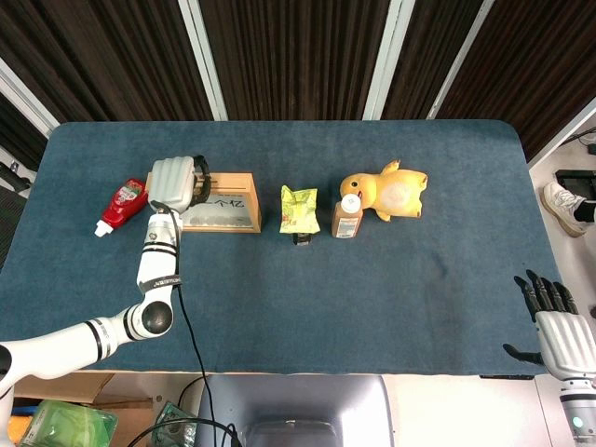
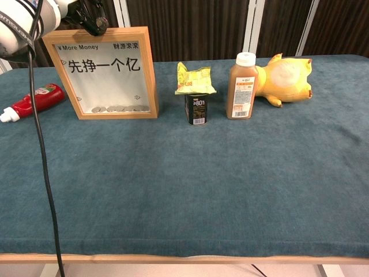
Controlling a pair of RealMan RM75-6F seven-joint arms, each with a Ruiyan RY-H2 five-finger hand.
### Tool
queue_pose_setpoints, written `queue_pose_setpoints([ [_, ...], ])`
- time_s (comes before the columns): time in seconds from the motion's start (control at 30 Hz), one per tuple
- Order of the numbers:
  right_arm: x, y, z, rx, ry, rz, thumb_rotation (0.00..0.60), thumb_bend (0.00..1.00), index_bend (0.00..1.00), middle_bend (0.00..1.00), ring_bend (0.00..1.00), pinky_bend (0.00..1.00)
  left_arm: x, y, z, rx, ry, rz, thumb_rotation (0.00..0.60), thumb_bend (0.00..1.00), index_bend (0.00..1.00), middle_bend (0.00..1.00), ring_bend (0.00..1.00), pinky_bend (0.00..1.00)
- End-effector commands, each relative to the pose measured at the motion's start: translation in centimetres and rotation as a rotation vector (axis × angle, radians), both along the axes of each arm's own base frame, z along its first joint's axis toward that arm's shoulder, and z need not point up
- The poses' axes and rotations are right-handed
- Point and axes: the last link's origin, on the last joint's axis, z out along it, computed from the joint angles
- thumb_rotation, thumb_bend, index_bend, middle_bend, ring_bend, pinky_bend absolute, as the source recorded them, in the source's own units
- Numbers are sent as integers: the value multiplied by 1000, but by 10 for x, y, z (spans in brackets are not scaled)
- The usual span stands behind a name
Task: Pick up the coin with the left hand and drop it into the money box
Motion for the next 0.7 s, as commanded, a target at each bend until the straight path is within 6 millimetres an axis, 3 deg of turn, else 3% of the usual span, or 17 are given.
queue_pose_setpoints([
  [0.03,0,0,0,0,1,-1,600,128,0,0,0,0,0,0,0,-1,1,-1,600,677,685,1000,1000,1000],
  [0.37,0,0,0,0,-1,0,600,128,0,0,0,0,1,-2,1,-12,-8,-15,600,618,540,1000,1000,1000],
  [0.7,1,1,1,-3,-4,4,600,128,0,0,0,0,3,-3,1,-14,-13,-23,600,591,491,1000,1000,1000],
])
